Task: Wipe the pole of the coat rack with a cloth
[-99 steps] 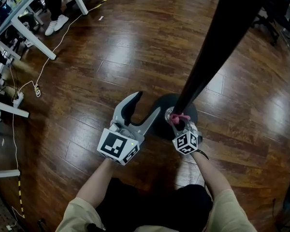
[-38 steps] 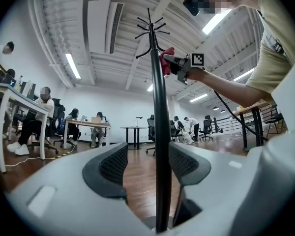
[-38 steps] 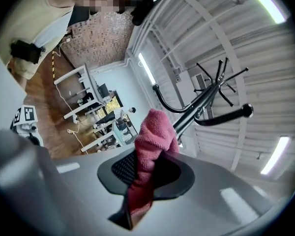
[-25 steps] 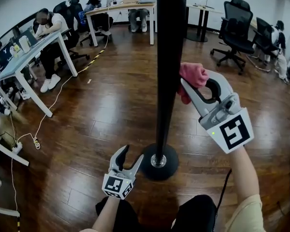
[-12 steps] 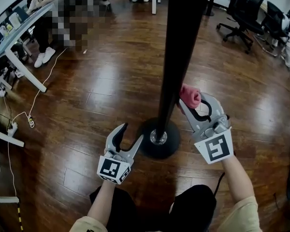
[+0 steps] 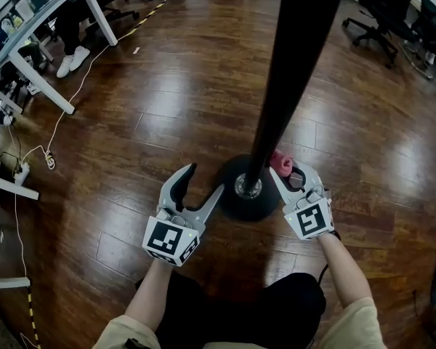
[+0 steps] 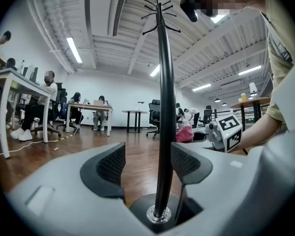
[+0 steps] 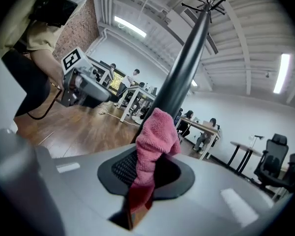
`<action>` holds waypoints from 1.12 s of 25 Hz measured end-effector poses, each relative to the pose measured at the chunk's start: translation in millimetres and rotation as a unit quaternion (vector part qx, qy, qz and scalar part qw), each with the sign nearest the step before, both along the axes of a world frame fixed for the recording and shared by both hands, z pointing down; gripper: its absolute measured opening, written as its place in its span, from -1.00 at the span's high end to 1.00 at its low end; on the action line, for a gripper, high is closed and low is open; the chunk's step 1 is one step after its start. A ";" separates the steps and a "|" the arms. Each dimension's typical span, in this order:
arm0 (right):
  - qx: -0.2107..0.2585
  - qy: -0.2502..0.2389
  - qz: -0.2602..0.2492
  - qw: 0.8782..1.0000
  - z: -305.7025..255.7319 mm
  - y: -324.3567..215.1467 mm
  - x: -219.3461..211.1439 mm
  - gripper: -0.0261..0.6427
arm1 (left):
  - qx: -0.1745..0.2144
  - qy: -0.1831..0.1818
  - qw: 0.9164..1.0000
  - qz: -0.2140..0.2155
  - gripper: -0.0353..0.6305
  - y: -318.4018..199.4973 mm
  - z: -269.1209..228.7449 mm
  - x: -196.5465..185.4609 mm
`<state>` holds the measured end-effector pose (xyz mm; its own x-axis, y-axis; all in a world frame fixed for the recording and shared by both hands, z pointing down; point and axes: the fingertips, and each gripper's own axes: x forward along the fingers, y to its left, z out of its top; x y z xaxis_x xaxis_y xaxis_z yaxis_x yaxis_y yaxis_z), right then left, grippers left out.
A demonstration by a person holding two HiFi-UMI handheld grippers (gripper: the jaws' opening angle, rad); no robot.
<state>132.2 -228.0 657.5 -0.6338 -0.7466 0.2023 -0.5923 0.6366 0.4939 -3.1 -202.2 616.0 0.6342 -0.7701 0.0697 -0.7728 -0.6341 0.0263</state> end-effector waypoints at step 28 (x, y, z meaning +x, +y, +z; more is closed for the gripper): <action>-0.279 -0.045 0.145 0.948 303.2 -32.0 15.8 0.78 | -0.036 -0.015 0.999 0.038 0.10 31.4 5.9 2.4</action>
